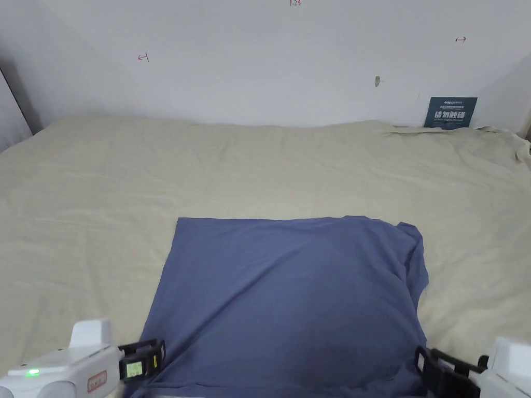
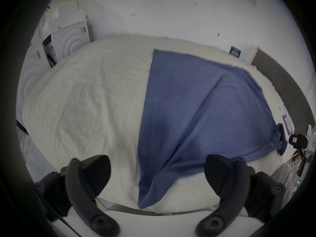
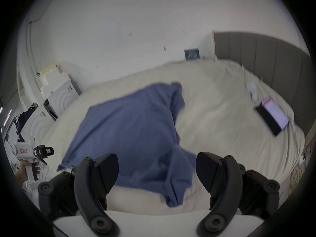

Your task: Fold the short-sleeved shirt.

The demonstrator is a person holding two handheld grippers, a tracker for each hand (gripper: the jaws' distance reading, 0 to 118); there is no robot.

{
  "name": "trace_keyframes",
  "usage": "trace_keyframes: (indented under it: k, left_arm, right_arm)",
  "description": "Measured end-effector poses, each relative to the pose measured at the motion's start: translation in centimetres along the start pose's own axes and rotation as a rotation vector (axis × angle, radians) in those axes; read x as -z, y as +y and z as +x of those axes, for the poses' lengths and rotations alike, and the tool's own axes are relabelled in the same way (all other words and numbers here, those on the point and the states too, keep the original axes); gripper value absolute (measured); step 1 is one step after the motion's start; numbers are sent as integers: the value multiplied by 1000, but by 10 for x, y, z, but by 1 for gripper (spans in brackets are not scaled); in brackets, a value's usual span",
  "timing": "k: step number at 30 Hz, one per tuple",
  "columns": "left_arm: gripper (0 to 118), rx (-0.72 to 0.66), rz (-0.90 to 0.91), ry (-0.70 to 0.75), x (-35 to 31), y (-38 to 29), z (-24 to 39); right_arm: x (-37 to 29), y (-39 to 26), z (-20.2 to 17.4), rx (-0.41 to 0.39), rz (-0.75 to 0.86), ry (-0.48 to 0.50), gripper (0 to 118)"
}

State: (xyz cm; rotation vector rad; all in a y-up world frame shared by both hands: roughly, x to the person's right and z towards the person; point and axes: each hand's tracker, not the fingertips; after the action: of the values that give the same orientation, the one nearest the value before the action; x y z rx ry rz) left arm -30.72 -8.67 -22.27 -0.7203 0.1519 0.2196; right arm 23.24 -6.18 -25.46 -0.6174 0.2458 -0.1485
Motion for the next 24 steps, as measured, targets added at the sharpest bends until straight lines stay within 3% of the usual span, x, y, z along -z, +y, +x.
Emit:
trace_keyframes:
  k: [4, 8, 11, 13, 14, 15, 16, 17, 24]
  left_arm:
    - [115, 79, 116, 53, -14, 19, 13]
    - [114, 64, 242, 74, -22, 25, 27]
    - [101, 62, 327, 79, -26, 18, 36]
    - [72, 65, 354, 82, -27, 13, 42]
    - [55, 64, 370, 85, -28, 10, 45]
    - [33, 69, 379, 69, -29, 7, 46]
    - [14, 78, 383, 59, -29, 5, 48]
    - [0, 86, 382, 46, -30, 3, 51]
    - [0, 139, 187, 38, -24, -5, 47]
  right_arm:
    - [-17, 28, -19, -43, 128, -27, 95]
    - [-24, 39, -36, -108, 214, -96, 95]
    - [-26, 38, -45, -132, 254, -139, 93]
    - [-28, 36, -51, -143, 284, -170, 72]
    - [-28, 34, -54, -150, 295, -181, 52]
    - [-28, 32, -55, -145, 300, -188, 18]
    - [-28, 31, -55, -145, 300, -185, 0]
    - [-29, 30, -56, -135, 306, -170, 0]
    - [-32, 25, -56, -112, 290, -145, 0]
